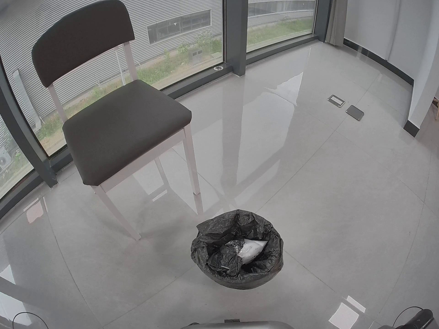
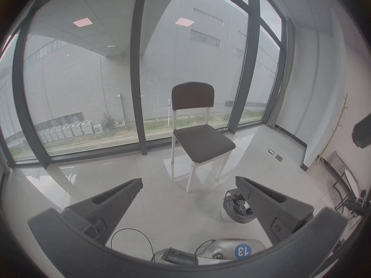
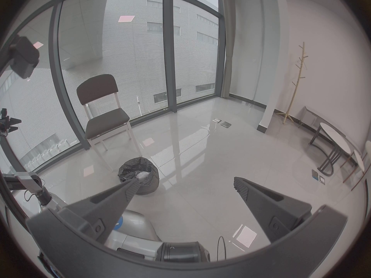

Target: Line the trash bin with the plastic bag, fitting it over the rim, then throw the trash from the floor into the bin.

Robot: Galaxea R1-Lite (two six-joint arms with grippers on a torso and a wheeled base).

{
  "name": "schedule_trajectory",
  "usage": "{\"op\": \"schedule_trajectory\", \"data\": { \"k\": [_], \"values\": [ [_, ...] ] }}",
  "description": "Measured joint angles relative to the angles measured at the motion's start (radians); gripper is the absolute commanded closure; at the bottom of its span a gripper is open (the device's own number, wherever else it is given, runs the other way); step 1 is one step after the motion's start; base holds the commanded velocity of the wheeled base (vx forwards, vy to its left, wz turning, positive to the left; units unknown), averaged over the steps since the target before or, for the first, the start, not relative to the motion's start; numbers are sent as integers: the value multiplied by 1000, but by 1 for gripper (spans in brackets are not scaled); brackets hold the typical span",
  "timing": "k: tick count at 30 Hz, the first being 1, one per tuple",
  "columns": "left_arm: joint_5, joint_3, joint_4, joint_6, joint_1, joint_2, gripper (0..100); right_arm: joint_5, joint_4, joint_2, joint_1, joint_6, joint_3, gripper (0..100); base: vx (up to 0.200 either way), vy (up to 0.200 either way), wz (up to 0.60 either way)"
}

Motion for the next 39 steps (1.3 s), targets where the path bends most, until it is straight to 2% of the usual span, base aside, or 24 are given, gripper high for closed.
{"op": "schedule_trajectory", "data": {
  "k": [4, 12, 20, 25, 29, 32, 36, 39],
  "values": [
    [-9, 2, 7, 1, 8, -55, 0, -2, -93, -70, -8, 23, 97, 0, 0, 0, 0],
    [-27, 6, 12, 13, 18, -127, 0, -4, -432, -150, -29, 39, 374, 0, 0, 0, 0],
    [-30, 16, 51, 76, 36, -204, 0, 73, -734, -188, -42, 39, 624, 0, 0, 0, 0],
    [-32, -3, 122, 118, 68, -243, 0, 82, -920, -200, -46, -1, 761, 0, 0, 0, 0],
    [-35, -61, 188, 154, 111, -261, 0, 82, -972, -204, -48, -28, 814, 0, 0, 0, 0],
    [-36, -93, 203, 186, 124, -270, 0, 76, -990, -204, -49, -81, 826, 0, 0, 0, 0],
    [-41, -101, 203, 205, 133, -283, 0, 9, -1003, -205, -50, -174, 831, 0, 0, 0, 0],
    [-48, -76, 173, 206, 133, -291, 0, -24, -1006, -205, -50, -167, 832, 0, 0, 0, 0]
  ]
}}
